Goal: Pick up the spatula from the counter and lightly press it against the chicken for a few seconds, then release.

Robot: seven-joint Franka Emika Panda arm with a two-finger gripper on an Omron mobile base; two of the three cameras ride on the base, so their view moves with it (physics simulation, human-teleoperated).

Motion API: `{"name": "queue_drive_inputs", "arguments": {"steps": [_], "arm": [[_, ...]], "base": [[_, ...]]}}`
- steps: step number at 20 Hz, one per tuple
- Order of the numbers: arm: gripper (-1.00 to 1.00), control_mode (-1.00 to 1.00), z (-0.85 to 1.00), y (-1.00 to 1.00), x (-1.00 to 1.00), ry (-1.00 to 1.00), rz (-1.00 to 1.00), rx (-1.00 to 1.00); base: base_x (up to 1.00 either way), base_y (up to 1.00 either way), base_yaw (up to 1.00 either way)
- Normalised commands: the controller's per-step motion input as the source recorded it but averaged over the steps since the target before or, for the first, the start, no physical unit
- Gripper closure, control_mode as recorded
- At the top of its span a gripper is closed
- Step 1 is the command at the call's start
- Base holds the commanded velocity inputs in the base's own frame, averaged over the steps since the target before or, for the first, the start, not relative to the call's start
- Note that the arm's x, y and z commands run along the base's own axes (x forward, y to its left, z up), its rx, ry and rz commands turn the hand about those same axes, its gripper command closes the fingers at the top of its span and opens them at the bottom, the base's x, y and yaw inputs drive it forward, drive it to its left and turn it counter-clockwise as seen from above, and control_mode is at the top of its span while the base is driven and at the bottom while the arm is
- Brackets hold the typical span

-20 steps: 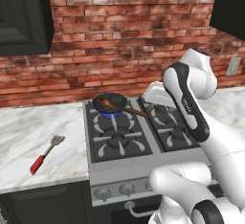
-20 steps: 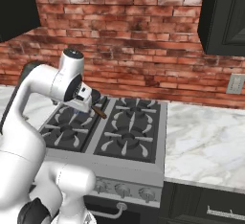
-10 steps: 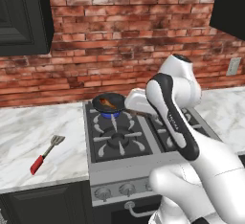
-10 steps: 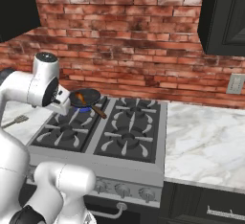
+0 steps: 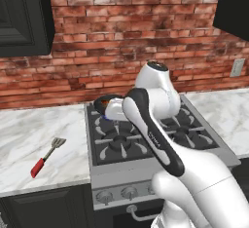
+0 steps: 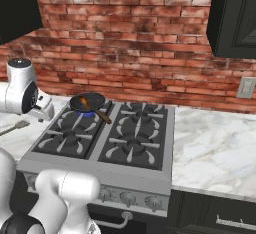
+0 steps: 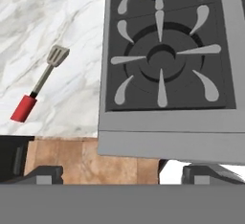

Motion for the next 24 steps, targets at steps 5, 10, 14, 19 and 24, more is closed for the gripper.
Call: {"name": "queue_drive_inputs", "arguments": {"steps": [5,10,14,19,24], "arm": [[-1.00,-1.00,0.00,0.59,-0.08,0.00,0.00,-0.02],[-1.00,-1.00,0.00,0.57,-0.05,0.00,0.00,0.00],[-1.00,-1.00,-0.09,0.53,-0.02,0.00,0.00,0.00],[-1.00,-1.00,-0.29,0.40,-0.03,0.00,0.00,0.00],[-1.00,-1.00,-0.28,0.35,-0.12,0.00,0.00,0.00]], "base": [[0.00,0.00,0.00],[0.00,0.00,0.00],[0.00,0.00,0.00],[0.00,0.00,0.00],[0.00,0.00,0.00]]}}
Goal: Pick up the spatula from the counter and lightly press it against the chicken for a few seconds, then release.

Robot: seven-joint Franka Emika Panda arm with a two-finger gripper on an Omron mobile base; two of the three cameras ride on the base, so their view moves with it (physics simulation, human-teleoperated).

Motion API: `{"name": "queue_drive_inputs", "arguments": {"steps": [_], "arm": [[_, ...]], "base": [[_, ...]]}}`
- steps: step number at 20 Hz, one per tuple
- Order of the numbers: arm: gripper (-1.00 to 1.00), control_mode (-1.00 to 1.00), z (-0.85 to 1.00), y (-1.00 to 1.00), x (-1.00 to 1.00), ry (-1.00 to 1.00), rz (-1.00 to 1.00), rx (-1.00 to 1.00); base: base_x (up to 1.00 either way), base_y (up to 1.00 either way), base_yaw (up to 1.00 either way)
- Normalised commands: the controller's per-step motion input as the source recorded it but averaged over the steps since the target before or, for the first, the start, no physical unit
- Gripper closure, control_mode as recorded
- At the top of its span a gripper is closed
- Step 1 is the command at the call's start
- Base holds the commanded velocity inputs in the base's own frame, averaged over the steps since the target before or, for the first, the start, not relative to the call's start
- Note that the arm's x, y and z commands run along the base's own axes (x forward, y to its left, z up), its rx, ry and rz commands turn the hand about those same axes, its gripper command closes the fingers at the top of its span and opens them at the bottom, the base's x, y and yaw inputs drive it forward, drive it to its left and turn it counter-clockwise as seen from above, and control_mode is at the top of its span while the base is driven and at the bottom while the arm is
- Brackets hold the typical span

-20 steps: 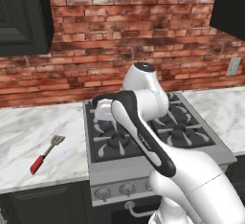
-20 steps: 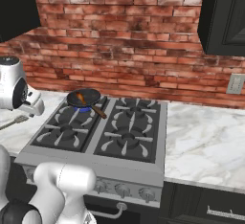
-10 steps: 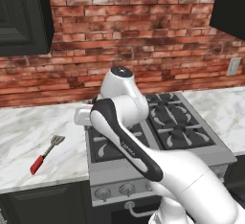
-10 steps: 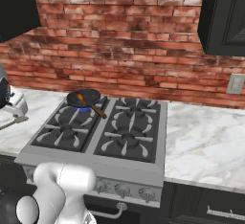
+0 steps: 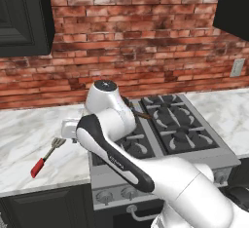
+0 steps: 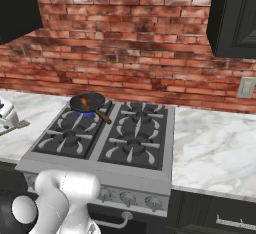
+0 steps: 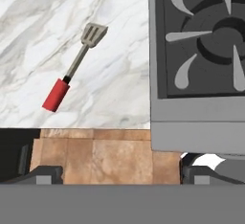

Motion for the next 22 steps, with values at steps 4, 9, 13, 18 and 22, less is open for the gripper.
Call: {"name": "queue_drive_inputs", "arguments": {"steps": [4,9,13,18,22], "arm": [[-1.00,-1.00,-0.18,0.42,-0.11,-0.01,0.00,0.00],[-1.00,-1.00,-0.13,0.51,-0.20,-0.12,0.00,0.00],[-1.00,-1.00,0.00,0.53,-0.11,-0.12,-0.01,0.00],[-1.00,-1.00,0.00,0.46,-0.03,-0.17,-0.07,0.00],[-1.00,-1.00,0.00,0.27,0.00,-0.09,-0.10,0.00]], "base": [[0.00,0.00,0.00],[0.00,0.00,0.00],[0.00,0.00,0.00],[0.00,0.00,0.00],[0.00,0.00,0.00]]}}
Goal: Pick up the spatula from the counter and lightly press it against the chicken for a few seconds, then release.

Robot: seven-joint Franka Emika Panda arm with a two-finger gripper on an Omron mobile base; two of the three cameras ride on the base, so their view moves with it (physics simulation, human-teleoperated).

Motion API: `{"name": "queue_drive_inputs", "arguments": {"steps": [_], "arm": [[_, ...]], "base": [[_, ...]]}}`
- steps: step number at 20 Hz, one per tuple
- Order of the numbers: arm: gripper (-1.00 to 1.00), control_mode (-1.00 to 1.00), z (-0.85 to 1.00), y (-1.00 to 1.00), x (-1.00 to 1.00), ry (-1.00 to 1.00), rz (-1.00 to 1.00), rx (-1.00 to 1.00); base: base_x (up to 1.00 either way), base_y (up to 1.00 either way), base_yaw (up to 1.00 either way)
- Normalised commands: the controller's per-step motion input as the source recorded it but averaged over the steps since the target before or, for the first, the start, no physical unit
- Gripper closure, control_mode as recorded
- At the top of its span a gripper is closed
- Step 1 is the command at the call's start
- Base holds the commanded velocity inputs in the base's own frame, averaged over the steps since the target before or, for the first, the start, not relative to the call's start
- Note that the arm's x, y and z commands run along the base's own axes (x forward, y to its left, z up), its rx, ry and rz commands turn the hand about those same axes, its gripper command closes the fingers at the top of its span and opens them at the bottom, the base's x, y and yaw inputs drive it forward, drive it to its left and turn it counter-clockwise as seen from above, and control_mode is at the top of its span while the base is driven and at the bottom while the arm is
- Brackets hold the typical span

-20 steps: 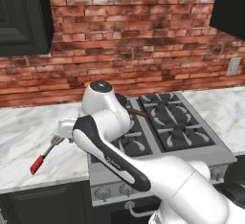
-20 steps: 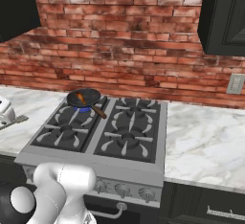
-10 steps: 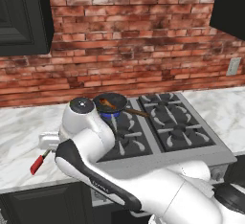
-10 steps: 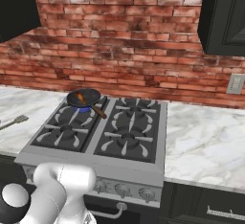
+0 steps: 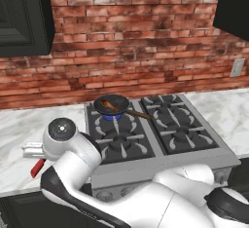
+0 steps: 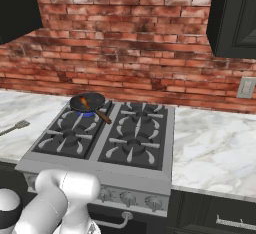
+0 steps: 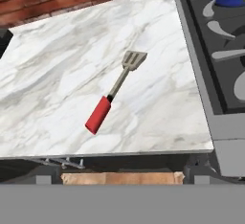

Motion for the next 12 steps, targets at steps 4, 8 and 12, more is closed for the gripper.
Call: {"name": "queue_drive_inputs", "arguments": {"steps": [4,8,12], "arm": [[-1.00,-1.00,0.00,0.16,0.05,0.00,-0.09,0.03],[-1.00,-1.00,0.00,0.08,0.15,0.06,-0.09,0.07],[-1.00,-1.00,0.00,0.07,0.23,0.08,-0.07,0.08]], "base": [[0.00,0.00,0.00],[0.00,0.00,0.00],[0.00,0.00,0.00]]}}
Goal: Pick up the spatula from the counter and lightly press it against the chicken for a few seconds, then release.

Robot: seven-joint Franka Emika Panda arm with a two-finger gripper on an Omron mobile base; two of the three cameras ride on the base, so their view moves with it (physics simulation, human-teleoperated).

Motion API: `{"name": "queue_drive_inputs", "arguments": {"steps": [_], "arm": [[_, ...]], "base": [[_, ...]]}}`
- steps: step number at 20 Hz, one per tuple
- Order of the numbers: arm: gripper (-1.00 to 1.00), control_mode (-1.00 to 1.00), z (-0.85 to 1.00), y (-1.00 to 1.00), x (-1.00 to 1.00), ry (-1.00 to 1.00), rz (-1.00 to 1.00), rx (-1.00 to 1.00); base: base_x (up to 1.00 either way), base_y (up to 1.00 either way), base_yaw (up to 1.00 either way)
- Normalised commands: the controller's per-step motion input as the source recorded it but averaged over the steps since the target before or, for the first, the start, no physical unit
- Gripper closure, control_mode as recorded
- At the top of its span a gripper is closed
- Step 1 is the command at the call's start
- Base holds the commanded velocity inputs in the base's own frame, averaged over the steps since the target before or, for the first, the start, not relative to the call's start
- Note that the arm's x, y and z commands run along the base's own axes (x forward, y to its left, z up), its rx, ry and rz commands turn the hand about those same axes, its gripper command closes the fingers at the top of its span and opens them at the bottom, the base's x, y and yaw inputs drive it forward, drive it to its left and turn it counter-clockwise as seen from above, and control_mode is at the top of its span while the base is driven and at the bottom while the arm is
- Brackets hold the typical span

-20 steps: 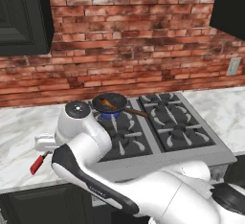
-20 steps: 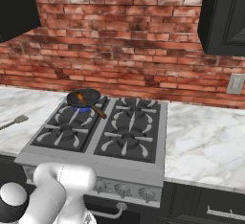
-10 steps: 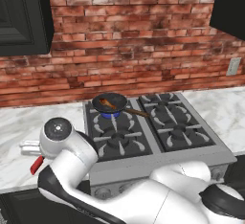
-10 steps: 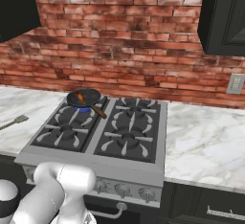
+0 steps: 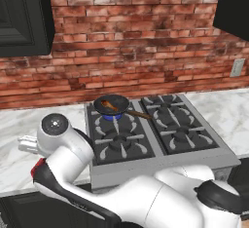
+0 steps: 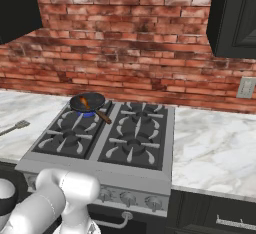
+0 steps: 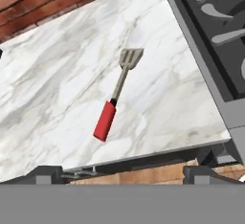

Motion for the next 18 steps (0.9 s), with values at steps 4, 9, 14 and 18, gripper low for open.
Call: {"name": "queue_drive_inputs", "arguments": {"steps": [4,9,14,18], "arm": [[-1.00,-1.00,-0.11,0.07,0.20,0.10,-0.06,0.04],[-1.00,-1.00,-0.23,0.08,0.16,0.06,-0.04,0.00],[-1.00,-1.00,-0.18,0.19,0.10,0.03,-0.03,0.00],[-1.00,-1.00,-0.06,0.23,0.16,0.04,-0.01,0.00]], "base": [[0.00,0.00,0.00],[0.00,0.00,0.00],[0.00,0.00,0.00],[0.00,0.00,0.00]]}}
